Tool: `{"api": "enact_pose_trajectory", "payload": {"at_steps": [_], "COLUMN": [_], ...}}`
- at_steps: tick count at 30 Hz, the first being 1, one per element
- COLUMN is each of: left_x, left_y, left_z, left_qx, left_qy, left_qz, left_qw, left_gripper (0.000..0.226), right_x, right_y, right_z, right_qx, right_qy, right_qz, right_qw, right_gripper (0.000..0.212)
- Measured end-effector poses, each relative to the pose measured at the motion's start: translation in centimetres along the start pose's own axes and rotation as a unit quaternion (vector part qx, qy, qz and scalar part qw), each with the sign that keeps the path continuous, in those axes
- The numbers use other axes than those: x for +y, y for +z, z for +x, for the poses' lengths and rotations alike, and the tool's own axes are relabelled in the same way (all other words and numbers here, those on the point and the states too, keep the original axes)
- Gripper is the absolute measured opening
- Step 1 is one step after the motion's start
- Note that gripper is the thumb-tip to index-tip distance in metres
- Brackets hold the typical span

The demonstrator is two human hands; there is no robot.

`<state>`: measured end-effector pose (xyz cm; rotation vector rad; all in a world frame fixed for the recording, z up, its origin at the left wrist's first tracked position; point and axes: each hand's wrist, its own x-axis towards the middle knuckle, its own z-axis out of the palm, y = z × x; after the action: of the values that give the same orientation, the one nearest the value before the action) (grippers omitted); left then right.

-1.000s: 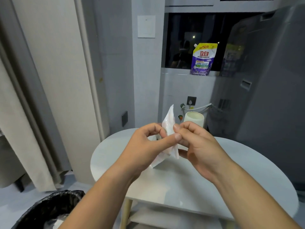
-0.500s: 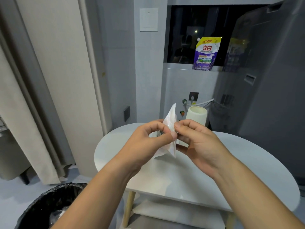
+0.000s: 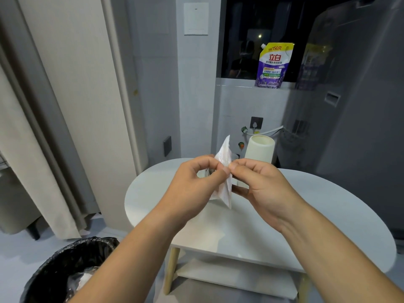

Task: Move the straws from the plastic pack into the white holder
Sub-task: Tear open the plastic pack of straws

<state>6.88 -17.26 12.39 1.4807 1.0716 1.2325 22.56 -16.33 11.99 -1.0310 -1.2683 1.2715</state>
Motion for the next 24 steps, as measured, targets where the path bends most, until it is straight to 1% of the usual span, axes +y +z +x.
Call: {"api": "enact_pose_trajectory", "payload": {"at_steps": [2, 4, 7, 8, 10, 13, 16, 18, 20, 22, 24], "left_x": [-0.1, -0.4, -0.6, -0.7, -0.8, -0.9, -1.2, -1.5, -1.7, -1.9, -2.2], "left_y": [-0.1, -0.2, 0.0, 0.1, 0.3, 0.3, -1.0, -1.9, -1.9, -1.2, -0.6], "left_z": [0.0, 0.0, 0.1, 0.1, 0.1, 0.0, 0.5, 0.8, 0.8, 0.7, 0.7], "left_qx": [-0.003, -0.001, 0.022, 0.029, 0.045, 0.064, 0.104, 0.102, 0.087, 0.076, 0.07], "left_qy": [0.001, 0.001, 0.014, 0.022, 0.035, 0.044, 0.026, 0.007, 0.006, 0.022, 0.047], "left_qz": [0.017, 0.027, 0.055, 0.064, 0.082, 0.09, 0.081, 0.069, 0.076, 0.102, 0.115], "left_qw": [1.0, 1.0, 0.998, 0.997, 0.995, 0.993, 0.991, 0.992, 0.993, 0.992, 0.99], "left_gripper": [0.021, 0.018, 0.017, 0.018, 0.017, 0.018, 0.021, 0.021, 0.019, 0.017, 0.016], "right_x": [0.1, 0.3, 0.7, 0.7, 0.9, 1.3, 1.2, 0.9, 0.9, 1.0, 1.0], "right_y": [0.0, 0.2, 0.7, 1.0, 1.5, 1.5, 0.5, -0.2, -0.2, 0.3, 0.8], "right_z": [0.0, 0.0, 0.1, 0.0, 0.0, 0.2, 0.3, 0.4, 0.3, 0.3, 0.2], "right_qx": [0.008, 0.024, 0.048, 0.052, 0.066, 0.072, 0.113, 0.127, 0.131, 0.131, 0.122], "right_qy": [-0.005, -0.02, -0.04, -0.048, -0.06, -0.067, -0.05, -0.036, -0.027, -0.035, -0.059], "right_qz": [-0.011, -0.05, -0.098, -0.104, -0.112, -0.124, -0.096, -0.083, -0.09, -0.103, -0.109], "right_qw": [1.0, 0.998, 0.993, 0.992, 0.99, 0.987, 0.988, 0.988, 0.987, 0.985, 0.985], "right_gripper": [0.02, 0.02, 0.018, 0.022, 0.032, 0.021, 0.022, 0.018, 0.015, 0.01, 0.008]}}
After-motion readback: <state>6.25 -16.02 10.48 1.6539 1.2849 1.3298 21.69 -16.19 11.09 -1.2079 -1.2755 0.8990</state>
